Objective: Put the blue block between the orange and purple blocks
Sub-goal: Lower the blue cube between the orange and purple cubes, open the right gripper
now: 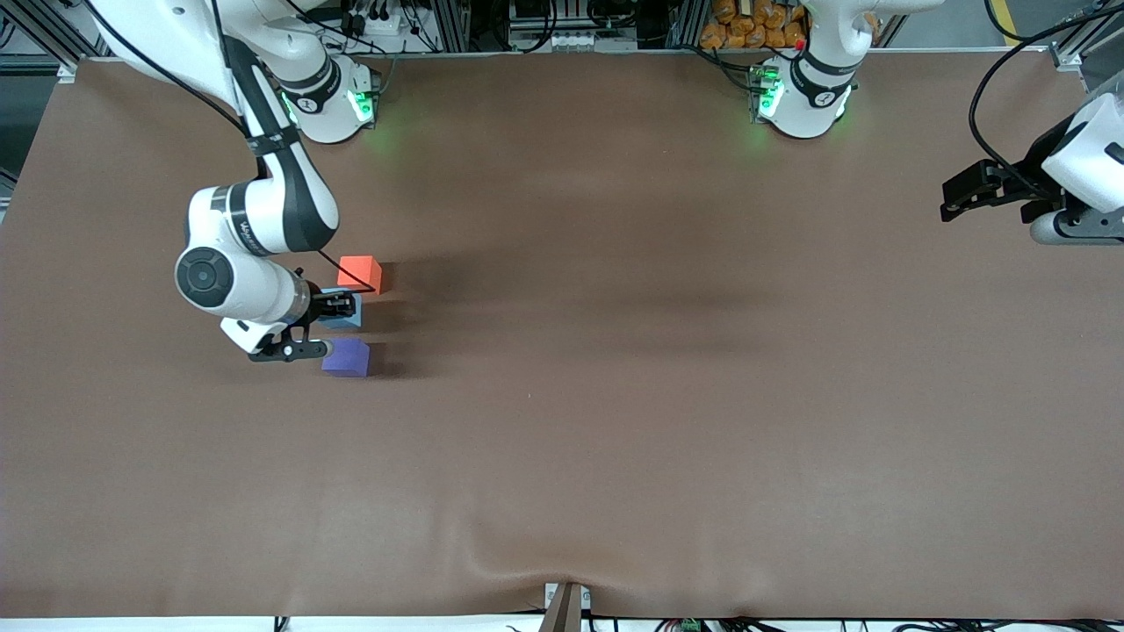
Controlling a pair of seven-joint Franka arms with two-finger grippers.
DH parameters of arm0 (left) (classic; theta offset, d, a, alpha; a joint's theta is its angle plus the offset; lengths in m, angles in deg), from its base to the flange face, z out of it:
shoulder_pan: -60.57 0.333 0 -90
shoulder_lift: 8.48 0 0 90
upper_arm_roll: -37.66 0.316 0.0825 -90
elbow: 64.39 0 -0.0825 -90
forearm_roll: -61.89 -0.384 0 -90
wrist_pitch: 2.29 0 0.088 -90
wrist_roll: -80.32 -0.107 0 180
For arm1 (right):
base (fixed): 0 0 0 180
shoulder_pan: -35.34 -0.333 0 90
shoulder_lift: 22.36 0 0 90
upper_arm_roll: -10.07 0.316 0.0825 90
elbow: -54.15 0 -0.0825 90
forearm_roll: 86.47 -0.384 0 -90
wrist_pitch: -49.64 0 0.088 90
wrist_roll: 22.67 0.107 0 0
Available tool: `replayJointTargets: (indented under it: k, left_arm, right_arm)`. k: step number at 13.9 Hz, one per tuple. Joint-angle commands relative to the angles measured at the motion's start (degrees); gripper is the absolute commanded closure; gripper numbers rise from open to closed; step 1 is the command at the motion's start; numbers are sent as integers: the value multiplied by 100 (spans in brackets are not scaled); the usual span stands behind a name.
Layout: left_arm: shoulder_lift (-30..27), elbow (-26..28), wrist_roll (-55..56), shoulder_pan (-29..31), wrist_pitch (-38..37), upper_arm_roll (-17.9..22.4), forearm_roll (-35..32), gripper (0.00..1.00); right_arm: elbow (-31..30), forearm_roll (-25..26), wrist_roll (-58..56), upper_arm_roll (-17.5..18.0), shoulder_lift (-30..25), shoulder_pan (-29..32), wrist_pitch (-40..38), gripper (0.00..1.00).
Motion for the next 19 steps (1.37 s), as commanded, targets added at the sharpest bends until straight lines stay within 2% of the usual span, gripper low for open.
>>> replayJointTargets:
  k: [1,12,17,19]
  left_arm:
    - [-14,6,-105,18,38,-15,-107,0]
    - [4,-20,-105,18,38,-15,-89,0]
    - [4,-11,-105,27,47,-6,-98,0]
    - [4,6,-105,18,39,-15,-98,0]
  right_arm:
    - [-158,61,24,-8,53,-133,299,100]
    - [-659,52,32,-8,212,-115,1231,100]
    - [-668,17,41,-8,247,-98,1284,100]
    - [-668,8,41,-8,273,-80,1311,74]
